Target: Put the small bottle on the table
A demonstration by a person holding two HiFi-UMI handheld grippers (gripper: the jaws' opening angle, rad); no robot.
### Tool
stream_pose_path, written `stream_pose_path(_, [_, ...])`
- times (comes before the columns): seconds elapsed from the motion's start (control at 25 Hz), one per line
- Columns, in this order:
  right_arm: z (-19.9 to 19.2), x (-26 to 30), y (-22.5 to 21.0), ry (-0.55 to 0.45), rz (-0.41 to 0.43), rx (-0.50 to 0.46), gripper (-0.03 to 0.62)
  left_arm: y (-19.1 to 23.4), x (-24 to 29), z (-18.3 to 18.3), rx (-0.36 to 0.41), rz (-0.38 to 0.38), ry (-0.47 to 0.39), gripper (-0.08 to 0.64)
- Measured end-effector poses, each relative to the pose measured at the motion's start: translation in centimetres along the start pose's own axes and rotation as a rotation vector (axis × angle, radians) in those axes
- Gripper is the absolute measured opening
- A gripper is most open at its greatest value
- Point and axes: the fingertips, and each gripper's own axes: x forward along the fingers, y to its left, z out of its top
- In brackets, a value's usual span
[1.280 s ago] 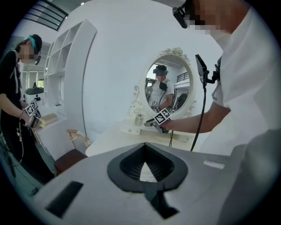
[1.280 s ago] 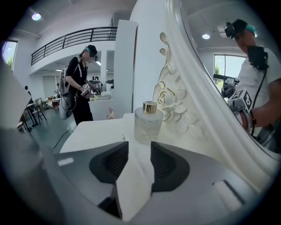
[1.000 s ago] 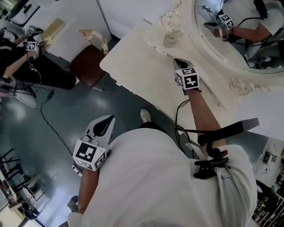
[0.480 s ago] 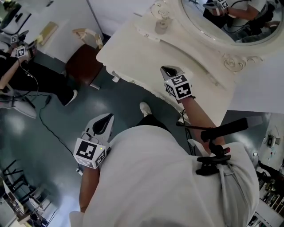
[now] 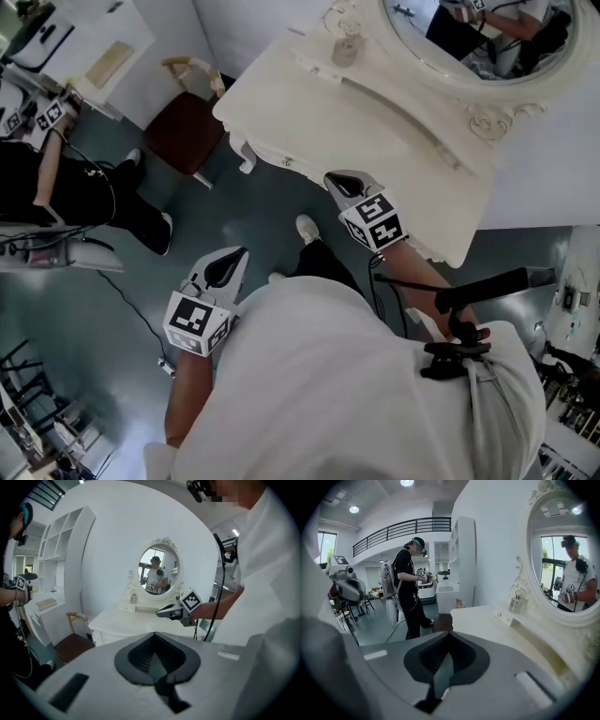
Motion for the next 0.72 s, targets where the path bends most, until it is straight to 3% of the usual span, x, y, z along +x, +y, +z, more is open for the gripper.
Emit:
stream_pose_path(0.28, [-0.9, -1.8, 7.0, -0.001, 0.067, -0.034, 0.002, -2.3, -2.2, -1.8, -0.008, -0.014, -0.019, 0.003])
stream_pose_path(0.72, [-0.8, -4.0, 11.8, -0.031, 0.110, -0.091, 0.002, -4.2, -4.9, -4.6, -0.036, 0.014, -0.044, 0.003])
